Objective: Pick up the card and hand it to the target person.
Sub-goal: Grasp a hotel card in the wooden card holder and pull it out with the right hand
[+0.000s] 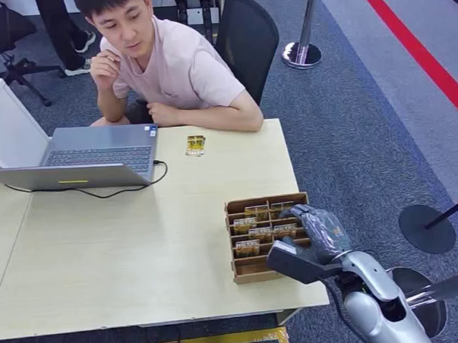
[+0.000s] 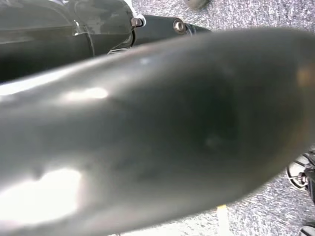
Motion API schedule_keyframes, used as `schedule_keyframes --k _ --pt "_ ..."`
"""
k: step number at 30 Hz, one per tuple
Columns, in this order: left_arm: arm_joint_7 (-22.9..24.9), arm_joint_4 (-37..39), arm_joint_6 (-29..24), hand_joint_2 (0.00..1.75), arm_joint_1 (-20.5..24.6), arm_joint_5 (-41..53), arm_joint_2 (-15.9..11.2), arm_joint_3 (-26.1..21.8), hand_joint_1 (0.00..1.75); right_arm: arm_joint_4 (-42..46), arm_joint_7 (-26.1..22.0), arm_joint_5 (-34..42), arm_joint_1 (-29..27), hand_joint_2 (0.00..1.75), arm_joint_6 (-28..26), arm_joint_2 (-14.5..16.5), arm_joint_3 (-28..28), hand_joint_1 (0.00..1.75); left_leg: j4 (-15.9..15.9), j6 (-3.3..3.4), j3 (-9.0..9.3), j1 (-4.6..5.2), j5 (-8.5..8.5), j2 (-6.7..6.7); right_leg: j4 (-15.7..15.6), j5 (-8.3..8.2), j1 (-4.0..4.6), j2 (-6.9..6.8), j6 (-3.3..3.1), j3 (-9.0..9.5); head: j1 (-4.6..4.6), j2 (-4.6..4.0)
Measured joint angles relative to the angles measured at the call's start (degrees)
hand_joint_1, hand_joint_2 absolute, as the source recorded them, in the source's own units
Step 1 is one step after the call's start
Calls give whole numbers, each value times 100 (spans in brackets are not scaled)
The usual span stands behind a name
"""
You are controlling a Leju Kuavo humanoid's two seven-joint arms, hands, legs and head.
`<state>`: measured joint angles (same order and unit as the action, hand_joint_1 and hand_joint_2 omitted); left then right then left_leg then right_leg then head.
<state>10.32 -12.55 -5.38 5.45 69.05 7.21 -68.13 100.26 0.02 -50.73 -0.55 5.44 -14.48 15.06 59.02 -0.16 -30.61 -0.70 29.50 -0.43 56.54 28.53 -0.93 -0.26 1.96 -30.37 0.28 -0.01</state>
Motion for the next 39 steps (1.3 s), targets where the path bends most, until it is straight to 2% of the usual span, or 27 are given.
schedule_keyframes --k 12,27,34,39 --pt "44 1 9 0 0 -1 0 -3 0 -127 -2 0 119 175 -9 -21 62 105 0 0 0 0 0 0 0 0 0 0 0 0 0 1" --pt "26 2 67 0 0 -9 0 -22 0 -368 -2 5 360 175 -4 -32 238 92 0 0 0 0 0 0 0 0 0 0 0 0 0 0" --pt "31 2 84 0 0 -9 0 -22 0 -463 3 14 413 175 2 -66 279 99 0 -1 0 0 0 0 0 0 0 0 0 0 -1 0" --pt "29 2 112 0 0 -9 0 -22 0 -520 33 40 451 175 7 -95 325 111 0 -1 0 0 0 0 0 0 0 0 0 0 1 -1"
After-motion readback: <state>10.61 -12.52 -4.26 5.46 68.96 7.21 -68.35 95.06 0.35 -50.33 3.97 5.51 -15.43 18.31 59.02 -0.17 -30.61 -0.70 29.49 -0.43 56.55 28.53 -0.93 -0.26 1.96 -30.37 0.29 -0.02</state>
